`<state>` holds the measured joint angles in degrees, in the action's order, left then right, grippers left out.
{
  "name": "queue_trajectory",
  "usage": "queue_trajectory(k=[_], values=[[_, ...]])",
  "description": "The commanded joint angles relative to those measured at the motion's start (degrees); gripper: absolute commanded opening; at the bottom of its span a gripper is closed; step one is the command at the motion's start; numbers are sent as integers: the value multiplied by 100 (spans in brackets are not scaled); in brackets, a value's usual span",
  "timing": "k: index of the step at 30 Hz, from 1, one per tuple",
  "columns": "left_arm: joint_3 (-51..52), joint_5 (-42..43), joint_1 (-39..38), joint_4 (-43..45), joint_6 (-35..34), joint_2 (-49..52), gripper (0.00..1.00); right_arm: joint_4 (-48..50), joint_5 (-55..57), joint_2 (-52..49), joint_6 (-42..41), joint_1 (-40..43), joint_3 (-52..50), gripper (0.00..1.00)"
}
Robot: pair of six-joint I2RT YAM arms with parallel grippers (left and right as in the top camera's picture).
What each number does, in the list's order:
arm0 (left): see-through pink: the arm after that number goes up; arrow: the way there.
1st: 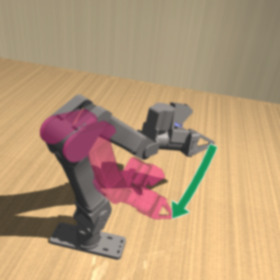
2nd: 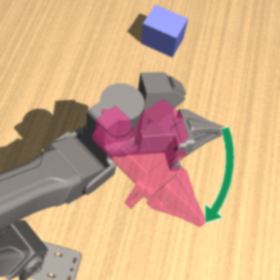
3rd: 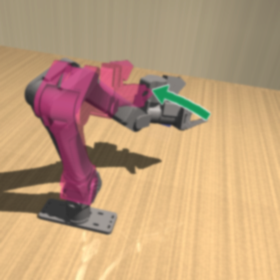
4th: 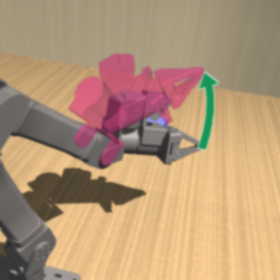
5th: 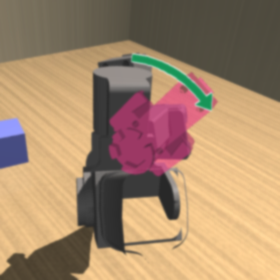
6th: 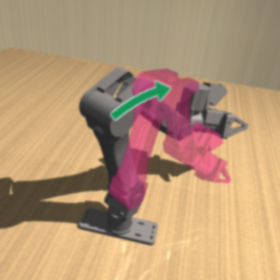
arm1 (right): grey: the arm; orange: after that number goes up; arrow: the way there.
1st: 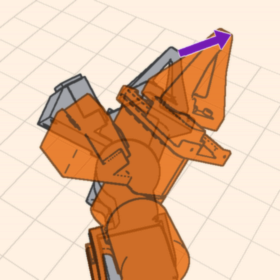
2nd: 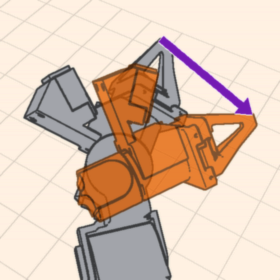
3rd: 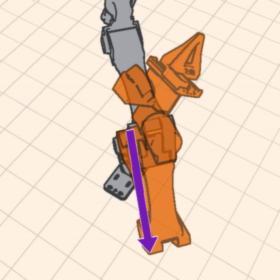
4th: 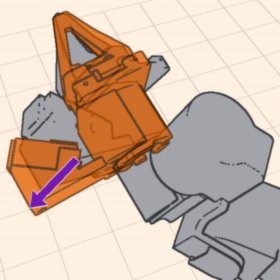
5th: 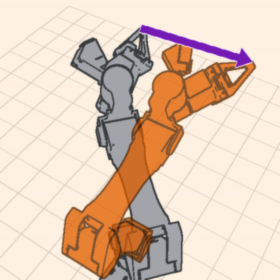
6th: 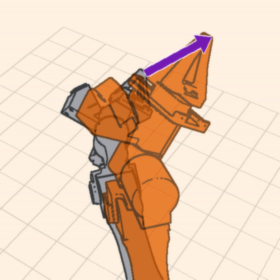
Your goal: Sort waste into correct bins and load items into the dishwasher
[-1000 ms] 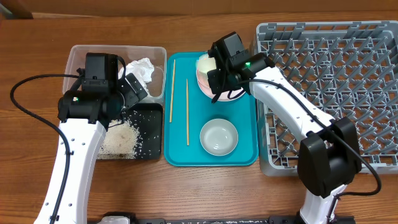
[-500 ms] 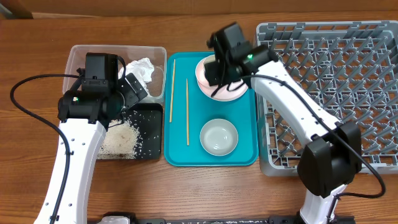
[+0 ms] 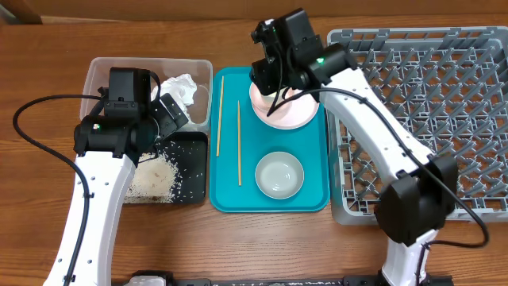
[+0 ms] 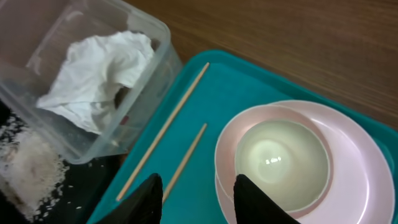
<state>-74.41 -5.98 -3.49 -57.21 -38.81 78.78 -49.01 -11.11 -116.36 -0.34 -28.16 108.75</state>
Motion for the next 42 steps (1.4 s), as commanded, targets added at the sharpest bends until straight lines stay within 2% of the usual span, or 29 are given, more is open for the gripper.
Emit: queue_trajectory(k=[1,5,8,11,13,17,22,32,37,42], values=[[-72,4,9,22,92,-35,100,9,144,-450,76,-11,9,40],[-72,4,9,22,92,-35,100,13,216,-708,81,-13,-4,41],[-72,4,9,22,92,-35,100,9,437,-826,79,-13,-4,54],[-72,4,9,22,92,-35,100,9,505,-894,79,-11,-4,55],[-72,4,9,22,92,-35,100,0,505,-894,76,-11,-4,53],[-72,4,9,22,92,-35,100,-85,505,-898,79,-11,-7,40],[-72,4,9,22,92,-35,100,-76,505,-966,79,-11,-116,38],[-72,4,9,22,92,-35,100,-101,505,-1040,79,-7,-136,4],[-72,4,9,22,92,-35,100,-188,503,-894,79,7,66,4],[-72,4,9,22,92,-35,100,-688,490,-535,81,57,671,4]])
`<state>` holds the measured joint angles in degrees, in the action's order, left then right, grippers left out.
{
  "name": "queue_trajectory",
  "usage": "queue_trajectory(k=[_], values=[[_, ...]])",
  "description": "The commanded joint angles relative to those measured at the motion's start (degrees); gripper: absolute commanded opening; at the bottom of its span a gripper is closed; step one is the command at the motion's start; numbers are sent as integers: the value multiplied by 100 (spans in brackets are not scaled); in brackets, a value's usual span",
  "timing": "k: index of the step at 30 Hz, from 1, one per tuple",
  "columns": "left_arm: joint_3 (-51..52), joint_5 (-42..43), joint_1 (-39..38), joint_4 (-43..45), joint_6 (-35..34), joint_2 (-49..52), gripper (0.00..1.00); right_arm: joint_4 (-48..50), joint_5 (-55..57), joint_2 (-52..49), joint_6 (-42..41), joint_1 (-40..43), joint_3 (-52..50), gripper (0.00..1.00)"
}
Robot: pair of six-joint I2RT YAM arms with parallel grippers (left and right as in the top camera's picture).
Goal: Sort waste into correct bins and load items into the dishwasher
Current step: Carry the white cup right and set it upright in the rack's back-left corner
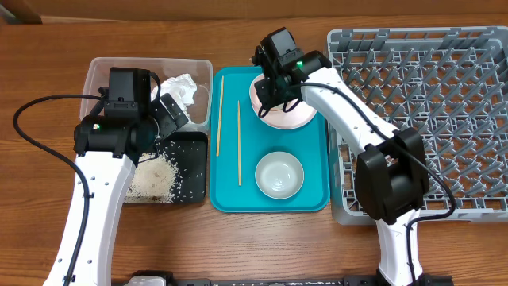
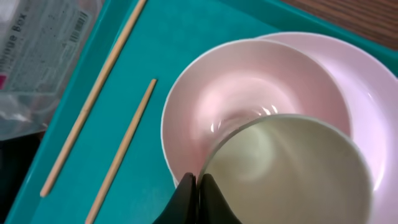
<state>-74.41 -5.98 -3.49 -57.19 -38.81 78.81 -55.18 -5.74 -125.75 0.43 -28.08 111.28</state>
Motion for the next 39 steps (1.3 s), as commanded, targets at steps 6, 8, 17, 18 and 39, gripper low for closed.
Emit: queue_trajectory(k=[6,8,17,18,39], values=[[-72,4,9,20,92,-37,100,-811,-315,831,101,470,1176,4],[-72,4,9,20,92,-37,100,-861,-798,949,306,730,1196,4],[-72,4,9,20,92,-37,100,-935,-3322,957,901,2452,841,4],[-72,4,9,20,92,-37,100,-925,-3495,933,994,2632,734,4],[-72,4,9,20,92,-37,100,164,-6334,22,2323,3847,-684,4]])
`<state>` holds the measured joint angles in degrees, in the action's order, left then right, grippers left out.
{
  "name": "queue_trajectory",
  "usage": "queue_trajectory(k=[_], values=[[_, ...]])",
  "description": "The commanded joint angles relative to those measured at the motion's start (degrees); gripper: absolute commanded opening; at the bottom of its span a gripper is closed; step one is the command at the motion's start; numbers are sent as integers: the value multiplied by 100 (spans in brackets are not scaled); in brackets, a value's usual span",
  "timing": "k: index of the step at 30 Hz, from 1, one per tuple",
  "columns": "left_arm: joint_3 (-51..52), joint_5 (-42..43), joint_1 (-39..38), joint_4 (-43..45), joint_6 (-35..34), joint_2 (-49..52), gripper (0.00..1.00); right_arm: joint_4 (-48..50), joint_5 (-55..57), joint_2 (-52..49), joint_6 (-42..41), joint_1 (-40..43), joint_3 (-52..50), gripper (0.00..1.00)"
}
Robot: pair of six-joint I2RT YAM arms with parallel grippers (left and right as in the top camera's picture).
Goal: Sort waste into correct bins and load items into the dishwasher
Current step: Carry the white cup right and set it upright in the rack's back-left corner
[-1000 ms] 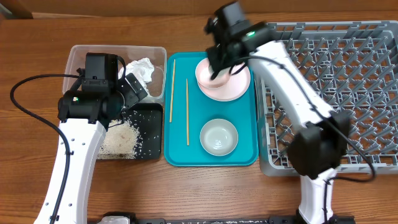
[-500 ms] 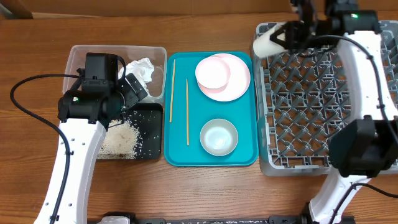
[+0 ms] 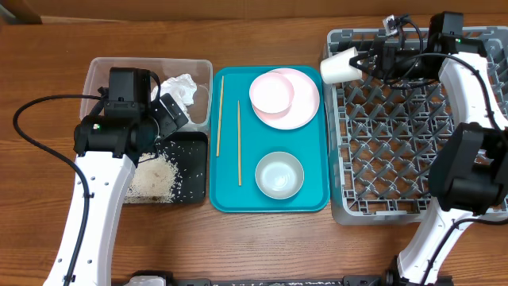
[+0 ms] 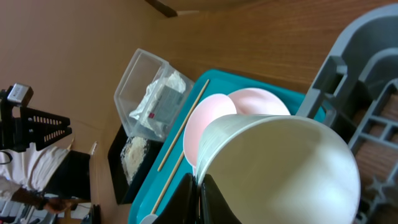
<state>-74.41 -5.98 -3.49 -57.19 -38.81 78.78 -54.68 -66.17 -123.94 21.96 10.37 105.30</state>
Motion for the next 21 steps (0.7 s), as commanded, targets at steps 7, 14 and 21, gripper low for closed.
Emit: queue_trajectory(k=[7,14,21], values=[[-72,4,9,20,92,-35,100,358,-208,-503,166,35,-105,4],[-72,4,9,20,92,-35,100,343,186,-638,168,90,-105,4],[-72,4,9,20,92,-35,100,155,1008,-638,168,205,-105,4]])
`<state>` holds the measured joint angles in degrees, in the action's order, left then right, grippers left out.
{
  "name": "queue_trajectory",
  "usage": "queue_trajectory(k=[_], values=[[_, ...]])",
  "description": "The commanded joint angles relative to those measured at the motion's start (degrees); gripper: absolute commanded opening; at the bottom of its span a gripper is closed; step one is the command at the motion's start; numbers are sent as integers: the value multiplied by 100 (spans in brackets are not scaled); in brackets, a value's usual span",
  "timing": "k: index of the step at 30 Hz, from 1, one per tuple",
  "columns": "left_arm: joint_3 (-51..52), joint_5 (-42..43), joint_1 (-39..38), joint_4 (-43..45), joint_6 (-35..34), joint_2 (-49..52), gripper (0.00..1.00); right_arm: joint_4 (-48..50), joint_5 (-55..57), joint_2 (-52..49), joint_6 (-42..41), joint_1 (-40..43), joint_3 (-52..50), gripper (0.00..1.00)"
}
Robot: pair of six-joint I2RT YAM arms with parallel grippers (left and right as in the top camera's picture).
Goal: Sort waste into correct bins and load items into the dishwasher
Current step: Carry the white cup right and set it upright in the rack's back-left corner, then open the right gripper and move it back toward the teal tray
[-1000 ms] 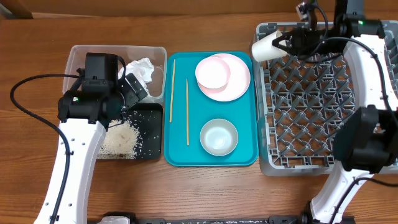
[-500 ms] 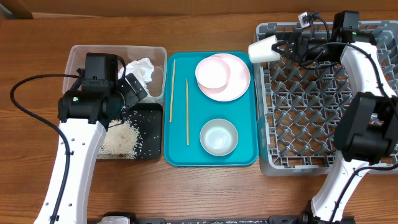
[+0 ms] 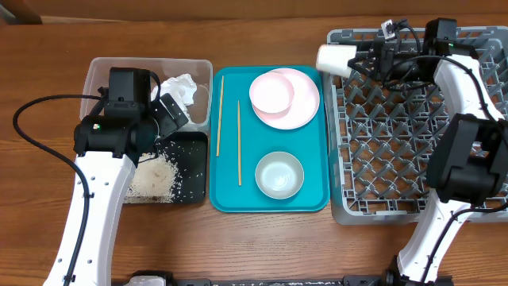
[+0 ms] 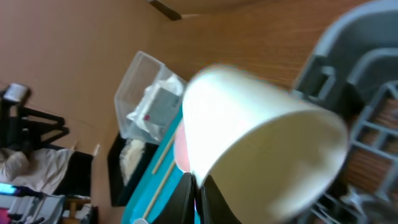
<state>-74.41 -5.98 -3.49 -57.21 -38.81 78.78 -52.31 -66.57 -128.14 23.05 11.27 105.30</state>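
Note:
My right gripper is shut on the rim of a white cup, held on its side over the far left corner of the grey dishwasher rack. In the right wrist view the cup is blurred and fills the frame. On the teal tray a pink bowl sits on a pink plate, with a pale green bowl and two chopsticks. My left gripper hangs over the bins; its jaws cannot be made out.
A clear bin at the far left holds crumpled white tissue. In front of it a black tray holds spilled rice. The wooden table runs along the front.
The cup in my right gripper has tipped from mouth-toward-camera to lying on its side, and moved slightly toward the far left edge of the rack. The left arm is unchanged.
My right gripper was open above the cup standing in the pink bowl. It then was shut on the cup's rim in the bowl. After that it held the cup beside the rack's far left corner, and now holds it tipped sideways there.

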Motion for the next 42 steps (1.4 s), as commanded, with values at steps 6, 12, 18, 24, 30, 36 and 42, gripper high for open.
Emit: queue_trajectory(k=[6,12,18,24,30,36,42], values=[[-72,4,9,22,92,-35,100,-256,1344,-219,61,234,-109,4],[-72,4,9,22,92,-35,100,-468,1346,-219,107,337,-109,4],[-72,4,9,22,92,-35,100,-699,1403,-216,122,382,-107,4],[-72,4,9,22,92,-35,100,-1091,1410,-2,120,382,7,4],[-72,4,9,22,92,-35,100,-1178,2184,662,-507,317,22,4],[-72,4,9,22,92,-35,100,-1770,3150,1381,-859,15,22,4],[-72,4,9,22,92,-35,100,-2564,4190,1694,-1290,-651,20,14]])
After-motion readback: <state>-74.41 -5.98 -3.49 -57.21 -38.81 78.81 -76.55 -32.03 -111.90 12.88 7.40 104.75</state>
